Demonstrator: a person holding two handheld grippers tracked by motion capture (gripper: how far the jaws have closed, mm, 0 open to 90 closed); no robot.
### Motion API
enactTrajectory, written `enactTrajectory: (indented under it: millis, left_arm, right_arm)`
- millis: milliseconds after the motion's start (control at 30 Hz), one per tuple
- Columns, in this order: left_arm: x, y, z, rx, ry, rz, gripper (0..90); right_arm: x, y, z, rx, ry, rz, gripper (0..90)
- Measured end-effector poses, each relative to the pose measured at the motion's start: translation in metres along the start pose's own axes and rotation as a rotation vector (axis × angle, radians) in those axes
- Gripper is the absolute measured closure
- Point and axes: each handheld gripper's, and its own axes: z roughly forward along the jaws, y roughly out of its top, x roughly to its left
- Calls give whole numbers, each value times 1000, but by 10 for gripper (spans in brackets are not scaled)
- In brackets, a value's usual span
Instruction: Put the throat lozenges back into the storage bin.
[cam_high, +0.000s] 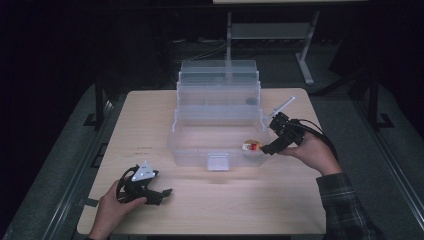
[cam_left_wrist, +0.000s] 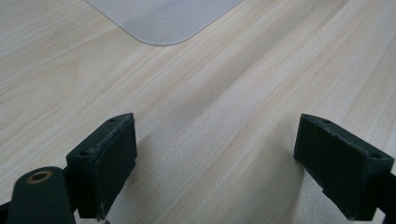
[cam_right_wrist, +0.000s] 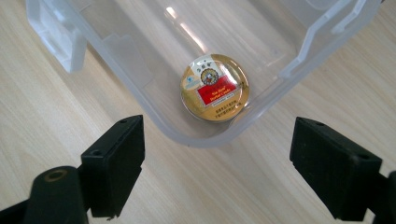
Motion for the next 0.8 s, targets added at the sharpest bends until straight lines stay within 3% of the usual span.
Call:
enactTrajectory:
  millis: [400, 800]
  left_arm:
    - [0, 0, 0, -1, -1, -4, 122]
    - [0, 0, 0, 0, 0, 1, 122]
  right_arm:
    - [2, -29, 4, -21, 7, 12, 125]
    - [0, -67, 10, -44, -4, 62, 18]
